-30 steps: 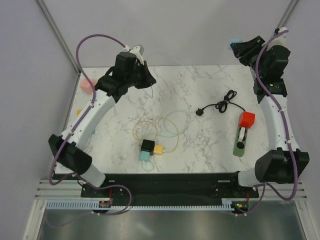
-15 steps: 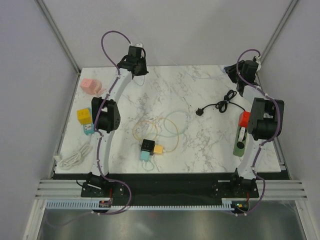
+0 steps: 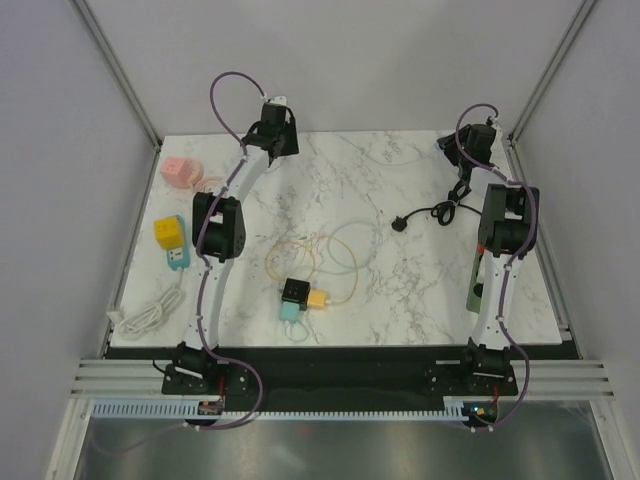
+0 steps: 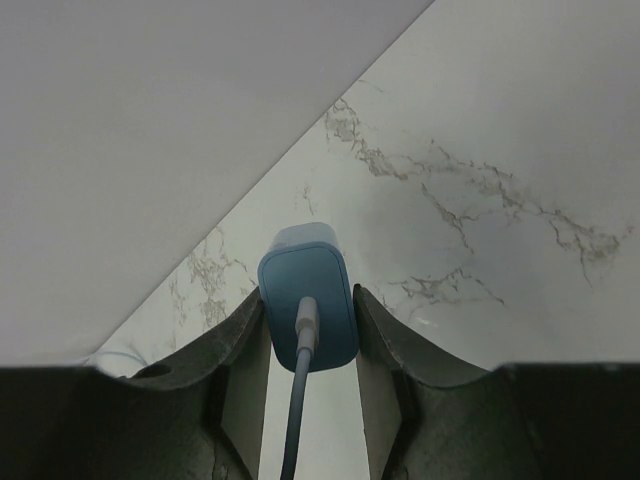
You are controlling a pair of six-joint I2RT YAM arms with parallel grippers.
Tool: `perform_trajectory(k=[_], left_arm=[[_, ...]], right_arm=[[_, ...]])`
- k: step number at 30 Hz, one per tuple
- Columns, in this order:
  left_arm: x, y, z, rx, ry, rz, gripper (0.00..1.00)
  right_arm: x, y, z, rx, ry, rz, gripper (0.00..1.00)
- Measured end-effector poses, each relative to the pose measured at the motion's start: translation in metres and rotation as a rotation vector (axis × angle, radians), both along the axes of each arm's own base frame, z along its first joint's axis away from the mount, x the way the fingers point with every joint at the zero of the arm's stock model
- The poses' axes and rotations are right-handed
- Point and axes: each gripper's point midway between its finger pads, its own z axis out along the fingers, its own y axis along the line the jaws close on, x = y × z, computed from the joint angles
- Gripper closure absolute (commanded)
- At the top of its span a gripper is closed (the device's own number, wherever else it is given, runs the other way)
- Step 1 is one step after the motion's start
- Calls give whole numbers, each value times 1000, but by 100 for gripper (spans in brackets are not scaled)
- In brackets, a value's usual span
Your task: Pull the plug off the socket
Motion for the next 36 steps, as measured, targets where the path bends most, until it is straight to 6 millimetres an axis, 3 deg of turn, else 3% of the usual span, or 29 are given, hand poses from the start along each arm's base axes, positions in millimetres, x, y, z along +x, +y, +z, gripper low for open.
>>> perform_trajectory(k=[2, 4, 6, 9, 12, 16, 20, 24, 26, 28, 30, 33, 36], left_arm=[[1, 3, -2, -7, 5, -3, 27], [1, 4, -3, -17, 10, -12, 17], [0, 3, -3, -28, 15, -22, 0], [-7, 2, 0, -43, 41, -33, 0], [-17, 0, 15, -55, 62, -53, 0], [-38, 2, 68, -71, 40, -68, 0], [-73, 10, 145, -88, -32, -74, 0], [-112, 20, 223, -110, -139, -76, 0], [-139, 22, 248, -127, -169, -91, 2], [-166, 22, 250, -142, -156, -106, 3], [-196, 16, 237, -163, -110, -152, 8], [-244, -1, 185, -191, 27, -244, 9], [-296, -10, 120, -216, 207, -311, 9]], right_arm=[[5, -1, -6, -1, 14, 0, 46], [7, -1, -10, -4, 30, 3, 40], [10, -2, -9, -9, 40, 5, 26], [16, -3, -1, -22, 47, 10, 6], [19, -5, 12, -38, 54, 14, 2], [12, -9, 16, -67, 103, 2, 2], [-10, -19, 13, -117, 219, -30, 2], [-42, -35, 42, -215, 295, -71, 2], [-62, -41, 65, -270, 311, -90, 2], [-87, -45, 93, -322, 309, -108, 2], [-111, -41, 126, -367, 282, -107, 2], [-145, -17, 159, -396, 224, -53, 2], [-183, 41, 169, -402, 157, 83, 2]])
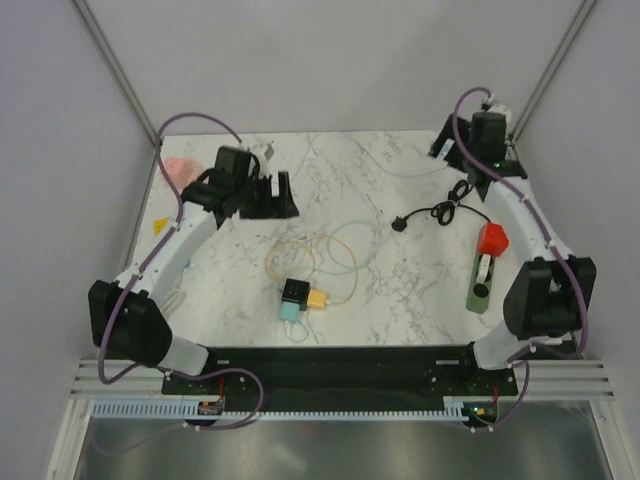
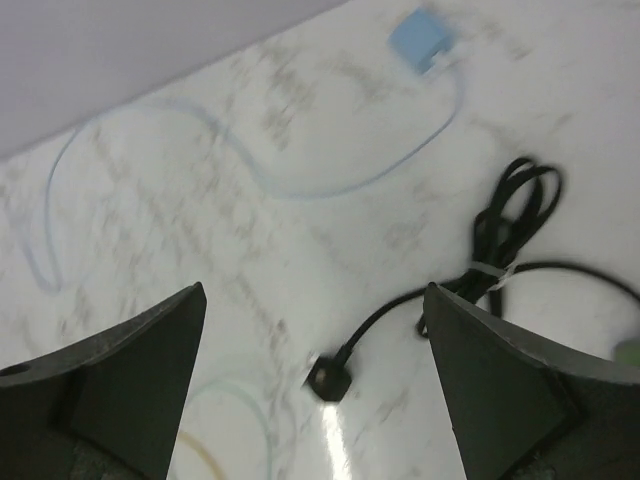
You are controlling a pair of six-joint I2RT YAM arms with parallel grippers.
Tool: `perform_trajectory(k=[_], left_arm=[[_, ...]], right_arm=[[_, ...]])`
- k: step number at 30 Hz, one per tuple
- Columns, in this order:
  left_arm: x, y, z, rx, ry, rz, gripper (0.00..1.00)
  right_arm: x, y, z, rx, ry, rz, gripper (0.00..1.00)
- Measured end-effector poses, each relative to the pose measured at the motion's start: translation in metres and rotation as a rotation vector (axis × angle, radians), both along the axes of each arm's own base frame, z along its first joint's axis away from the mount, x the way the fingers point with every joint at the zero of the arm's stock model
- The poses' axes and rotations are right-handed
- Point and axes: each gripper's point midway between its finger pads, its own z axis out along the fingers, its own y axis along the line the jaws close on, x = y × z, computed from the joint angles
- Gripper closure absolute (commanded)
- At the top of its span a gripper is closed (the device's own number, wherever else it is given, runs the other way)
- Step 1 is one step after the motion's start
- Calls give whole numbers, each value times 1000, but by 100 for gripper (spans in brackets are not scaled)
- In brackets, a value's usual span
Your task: Pull the plug off the socket
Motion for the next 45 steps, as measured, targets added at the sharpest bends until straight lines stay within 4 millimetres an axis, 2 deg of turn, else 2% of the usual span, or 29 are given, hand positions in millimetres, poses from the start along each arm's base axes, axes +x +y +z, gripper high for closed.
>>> perform_trajectory(k=[2, 4, 6, 8, 13, 17, 22, 24, 26, 30, 33, 42, 44, 45], left_arm=[[-35, 2, -37, 8, 100, -26, 9], [-67, 4, -61, 16, 160, -39, 9], [-93, 5, -71, 20, 180, -54, 9], [-111, 0, -72, 21, 169, -81, 8], [-131, -16, -79, 72, 133, -123, 10], [-137, -25, -98, 164, 146, -140, 14], [-138, -25, -132, 284, 211, -145, 14], [-136, -23, -138, 309, 221, -136, 14], [-134, -22, -140, 320, 220, -128, 15], [-133, -21, -139, 325, 214, -123, 18], [-132, -22, -140, 327, 216, -123, 18], [-130, -27, -144, 317, 215, -129, 17], [-128, -29, -143, 308, 208, -130, 18], [-126, -31, -144, 304, 206, -132, 18]], right_arm=[[-28, 52, -9, 13, 7, 135, 2], [-62, 116, -22, 36, 6, 308, 2], [-102, 173, -39, 76, 12, 479, 2], [-146, 206, -63, 121, 36, 601, 2], [-251, 246, -112, 214, 98, 798, 3], [-306, 267, -134, 306, 155, 891, 4], [-358, 290, -151, 425, 204, 951, 4], [-368, 299, -154, 468, 207, 956, 5], [-375, 306, -165, 504, 227, 948, 9], [-382, 297, -199, 563, 273, 870, 20], [-379, 300, -201, 620, 262, 842, 26], [-371, 311, -197, 662, 224, 829, 28], [-368, 311, -196, 667, 210, 818, 31], [-366, 311, -196, 670, 204, 808, 37]])
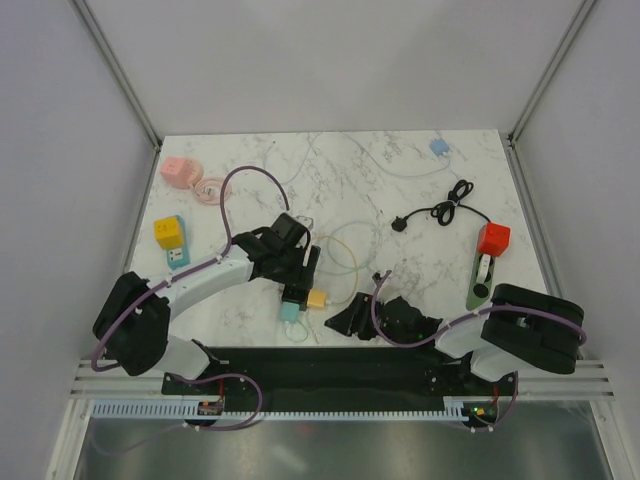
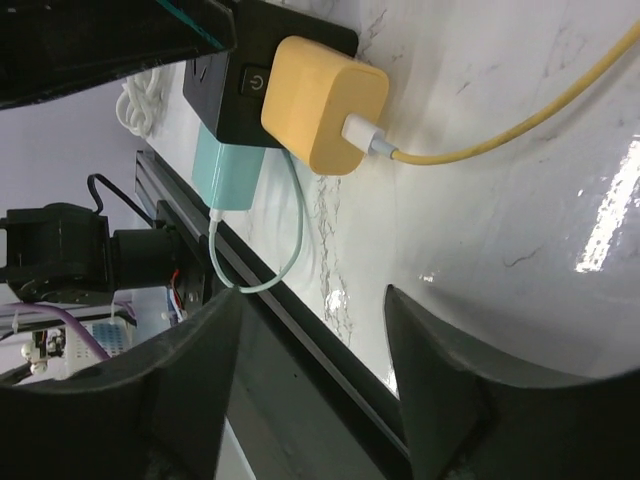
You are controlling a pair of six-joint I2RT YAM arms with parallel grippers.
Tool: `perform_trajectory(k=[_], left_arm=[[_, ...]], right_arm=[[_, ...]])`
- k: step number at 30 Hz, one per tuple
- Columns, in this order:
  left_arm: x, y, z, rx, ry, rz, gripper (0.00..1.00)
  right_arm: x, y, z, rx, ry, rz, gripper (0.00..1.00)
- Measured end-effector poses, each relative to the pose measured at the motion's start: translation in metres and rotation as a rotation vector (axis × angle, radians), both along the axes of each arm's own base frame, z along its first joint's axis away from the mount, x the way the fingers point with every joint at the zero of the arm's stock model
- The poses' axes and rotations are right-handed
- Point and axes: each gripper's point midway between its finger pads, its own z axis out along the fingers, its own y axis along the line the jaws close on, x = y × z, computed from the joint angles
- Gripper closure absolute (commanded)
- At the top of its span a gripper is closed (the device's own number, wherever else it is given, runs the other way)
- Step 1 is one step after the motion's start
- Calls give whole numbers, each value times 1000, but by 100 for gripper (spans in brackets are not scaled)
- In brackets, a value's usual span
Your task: Pull the plug off the socket
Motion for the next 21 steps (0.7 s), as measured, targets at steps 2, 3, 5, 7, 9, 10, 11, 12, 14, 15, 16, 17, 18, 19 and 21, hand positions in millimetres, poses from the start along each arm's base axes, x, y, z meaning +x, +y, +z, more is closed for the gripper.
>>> perform_trajectory(k=[2, 3, 5, 7, 9, 10, 11, 12, 14, 15, 16, 17, 18, 19, 21], left_arm=[[1, -2, -4, 1, 6, -1, 18], [1, -2, -7, 5, 12, -2, 18], [1, -2, -13, 11, 19, -2, 20], [-2, -1, -17, 16, 27, -3, 25], [-3, -1, -18, 13, 30, -5, 29], [-3, -2, -18, 10, 29, -5, 36], [-2, -2, -18, 8, 28, -4, 39], [-2, -3, -18, 6, 24, -3, 43], [-1, -3, -18, 3, 20, -1, 54], [-1, -3, -17, 1, 18, -1, 63], [-2, -3, -17, -1, 16, -1, 68], [-2, -2, -17, -4, 15, -2, 72], [-3, -2, -16, -6, 14, -2, 81], [-4, -2, -16, -8, 13, -3, 97], [-5, -1, -14, -16, 9, -1, 98]], right_arm=[[4, 0, -1, 1, -1, -21, 42], [6, -1, 0, 5, -2, -32, 43], [9, -1, 0, 14, 3, -57, 43], [13, -1, 1, 27, 11, -85, 43], [16, -1, 1, 33, 18, -105, 43], [17, -1, 0, 35, 23, -113, 43], [18, 0, -1, 36, 30, -120, 43], [19, 1, -2, 36, 37, -124, 43], [21, 6, -3, 41, 54, -131, 43], [22, 8, -4, 45, 60, -133, 43], [23, 10, -4, 50, 64, -136, 43], [24, 13, -4, 60, 69, -137, 43], [24, 16, -3, 70, 73, -137, 43], [25, 18, -4, 81, 77, -137, 44], [25, 21, -5, 103, 82, -135, 43]])
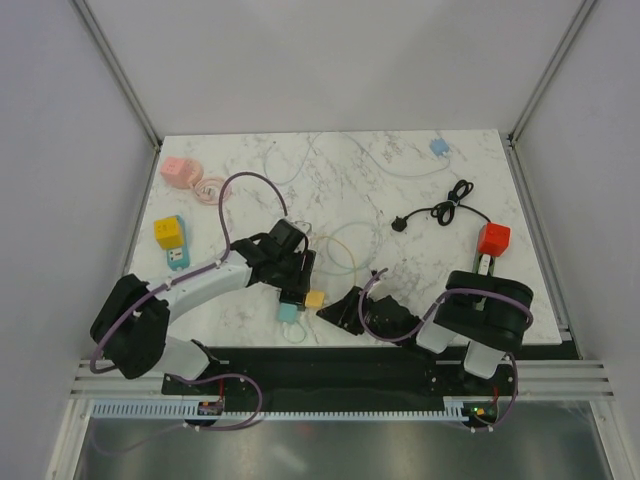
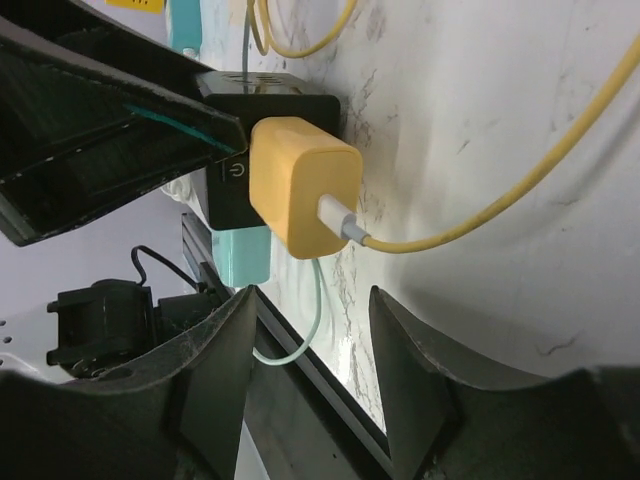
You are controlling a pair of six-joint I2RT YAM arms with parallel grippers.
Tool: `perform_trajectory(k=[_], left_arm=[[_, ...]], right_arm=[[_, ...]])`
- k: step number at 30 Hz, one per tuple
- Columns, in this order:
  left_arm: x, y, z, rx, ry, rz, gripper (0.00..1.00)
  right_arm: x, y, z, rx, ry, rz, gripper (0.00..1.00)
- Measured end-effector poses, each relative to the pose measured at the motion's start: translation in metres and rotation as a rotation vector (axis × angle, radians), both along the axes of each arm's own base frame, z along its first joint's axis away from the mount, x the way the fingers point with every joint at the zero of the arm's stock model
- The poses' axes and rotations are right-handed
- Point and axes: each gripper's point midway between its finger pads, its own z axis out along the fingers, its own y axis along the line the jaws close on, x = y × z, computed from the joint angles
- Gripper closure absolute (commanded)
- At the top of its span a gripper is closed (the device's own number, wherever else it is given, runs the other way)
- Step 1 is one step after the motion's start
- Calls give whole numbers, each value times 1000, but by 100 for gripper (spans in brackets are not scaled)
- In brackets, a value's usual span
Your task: Pull the plug off the socket
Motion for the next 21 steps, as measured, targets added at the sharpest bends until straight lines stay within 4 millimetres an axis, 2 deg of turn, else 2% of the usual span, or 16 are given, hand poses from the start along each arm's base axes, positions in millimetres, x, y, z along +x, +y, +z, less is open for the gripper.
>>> perform_trajectory(k=[4, 8, 9, 13, 16, 21], left_arm=[[-4, 1, 4, -27, -12, 18, 98], [-7, 1, 9, -73, -25, 49, 98], [-8, 0, 11, -88, -26, 55, 98], [-10, -5, 16, -138, -24, 73, 98], [-12, -9, 17, -163, -13, 76, 98], [-17, -10, 13, -175, 11, 77, 98]], right_arm=[[0, 1, -10, 26, 32, -13, 41], [1, 5, -11, 77, 46, -20, 39], [1, 6, -10, 84, 45, -21, 35], [1, 7, -4, 106, 27, -17, 30], [3, 6, -2, 82, -8, -13, 30], [7, 3, 3, 42, -74, -13, 37]])
